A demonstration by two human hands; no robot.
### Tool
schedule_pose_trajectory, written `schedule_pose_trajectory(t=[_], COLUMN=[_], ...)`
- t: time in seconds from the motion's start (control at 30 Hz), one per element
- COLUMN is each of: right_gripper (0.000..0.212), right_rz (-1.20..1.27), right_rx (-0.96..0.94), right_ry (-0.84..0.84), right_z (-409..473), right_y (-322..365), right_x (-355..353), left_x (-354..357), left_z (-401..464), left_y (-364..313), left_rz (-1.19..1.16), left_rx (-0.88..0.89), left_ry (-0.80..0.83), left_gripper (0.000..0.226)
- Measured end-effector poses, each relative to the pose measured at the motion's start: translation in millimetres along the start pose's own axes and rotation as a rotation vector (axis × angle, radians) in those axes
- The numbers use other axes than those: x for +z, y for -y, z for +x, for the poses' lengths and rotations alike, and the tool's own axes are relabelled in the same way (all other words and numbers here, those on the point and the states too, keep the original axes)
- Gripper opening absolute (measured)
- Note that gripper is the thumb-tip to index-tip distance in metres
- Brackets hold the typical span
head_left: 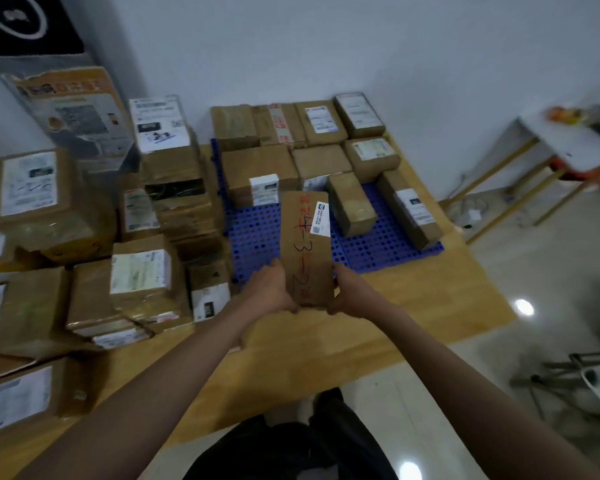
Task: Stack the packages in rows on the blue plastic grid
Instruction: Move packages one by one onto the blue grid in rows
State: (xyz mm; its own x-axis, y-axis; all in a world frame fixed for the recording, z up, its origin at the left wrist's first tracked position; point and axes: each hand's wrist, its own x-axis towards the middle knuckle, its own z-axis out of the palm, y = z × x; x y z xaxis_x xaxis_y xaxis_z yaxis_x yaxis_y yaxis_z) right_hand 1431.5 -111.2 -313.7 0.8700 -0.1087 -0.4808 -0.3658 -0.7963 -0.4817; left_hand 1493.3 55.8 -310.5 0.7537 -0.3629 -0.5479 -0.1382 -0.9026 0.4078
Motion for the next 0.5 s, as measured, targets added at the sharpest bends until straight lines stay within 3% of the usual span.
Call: schedule_pose_trajectory(t=[0.23, 0.5], right_gripper=[0.091, 0.096], right_rz=[0.010, -0.052], right_rx=[0.054, 0.037], right_ry=[-0.093, -0.048], right_z=[10, 55], right_y=[-73, -159], right_x=[-68, -144], left_x=[-2, 14], left_z=[40, 99], left_y=[-96, -191], left_rz=[0.046, -0.043], left_rx=[0.118, 0.101], left_ry=[0.016, 0.009], left_gripper=[0.104, 0.097])
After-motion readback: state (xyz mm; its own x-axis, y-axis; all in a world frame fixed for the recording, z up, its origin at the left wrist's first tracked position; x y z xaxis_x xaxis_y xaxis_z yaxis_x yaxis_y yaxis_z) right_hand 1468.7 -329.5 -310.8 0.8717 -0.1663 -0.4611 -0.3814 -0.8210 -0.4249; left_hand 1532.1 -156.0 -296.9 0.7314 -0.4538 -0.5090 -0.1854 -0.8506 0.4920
